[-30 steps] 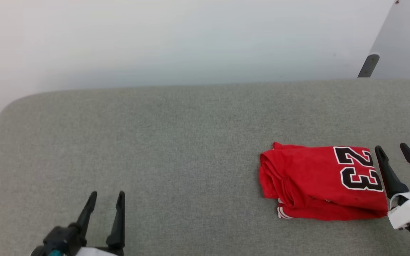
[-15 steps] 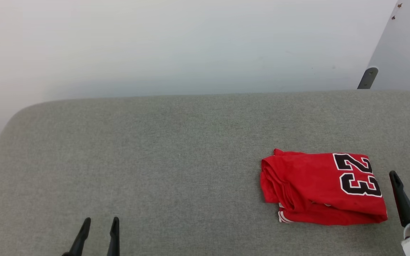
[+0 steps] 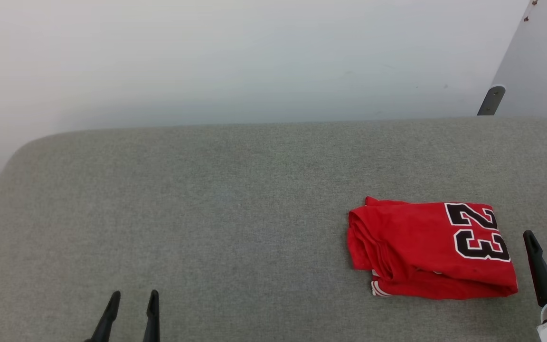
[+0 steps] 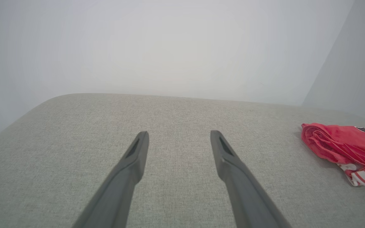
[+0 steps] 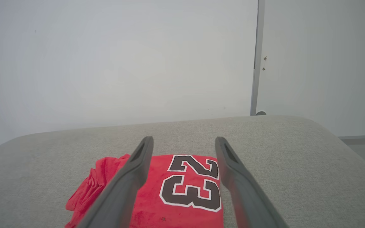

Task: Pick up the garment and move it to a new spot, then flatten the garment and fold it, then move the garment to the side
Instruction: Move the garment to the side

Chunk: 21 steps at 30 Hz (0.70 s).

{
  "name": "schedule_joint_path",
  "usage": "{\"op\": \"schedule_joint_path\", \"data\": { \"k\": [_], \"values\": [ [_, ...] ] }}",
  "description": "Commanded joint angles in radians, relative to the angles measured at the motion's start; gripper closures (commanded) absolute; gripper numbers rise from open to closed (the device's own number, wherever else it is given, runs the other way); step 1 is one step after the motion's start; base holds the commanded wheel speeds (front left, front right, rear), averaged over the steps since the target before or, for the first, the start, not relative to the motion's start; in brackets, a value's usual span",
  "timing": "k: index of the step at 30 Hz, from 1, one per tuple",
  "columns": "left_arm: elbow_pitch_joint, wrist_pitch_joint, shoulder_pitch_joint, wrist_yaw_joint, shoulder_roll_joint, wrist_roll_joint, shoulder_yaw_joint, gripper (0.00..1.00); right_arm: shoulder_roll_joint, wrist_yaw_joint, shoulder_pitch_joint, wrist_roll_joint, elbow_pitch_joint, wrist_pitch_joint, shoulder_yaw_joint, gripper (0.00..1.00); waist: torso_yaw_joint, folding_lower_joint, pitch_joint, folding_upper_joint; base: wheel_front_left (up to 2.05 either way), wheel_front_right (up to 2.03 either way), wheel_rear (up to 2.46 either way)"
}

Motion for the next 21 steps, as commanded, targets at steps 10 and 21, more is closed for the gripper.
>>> {"op": "schedule_joint_path", "data": {
  "k": [10, 21],
  "values": [
    [-0.009, 0.001, -0.039, 0.0, -0.013, 0.005, -0.008, 0.0, -0.006, -0.001, -0.053, 0.008, -0.035, 0.068, 0.01, 0.0, 0.006, 0.0, 0.041, -0.0001, 0.0, 0.0, 0.0],
    [0.003, 0.001, -0.181, 0.0, -0.024, -0.009, -0.053, 0.0, -0.133, -0.001, -0.283, 0.153, 0.033, 0.656, 0.076, 0.0, 0.017, 0.0, 0.188, -0.0001, 0.0, 0.0, 0.0]
  ]
}}
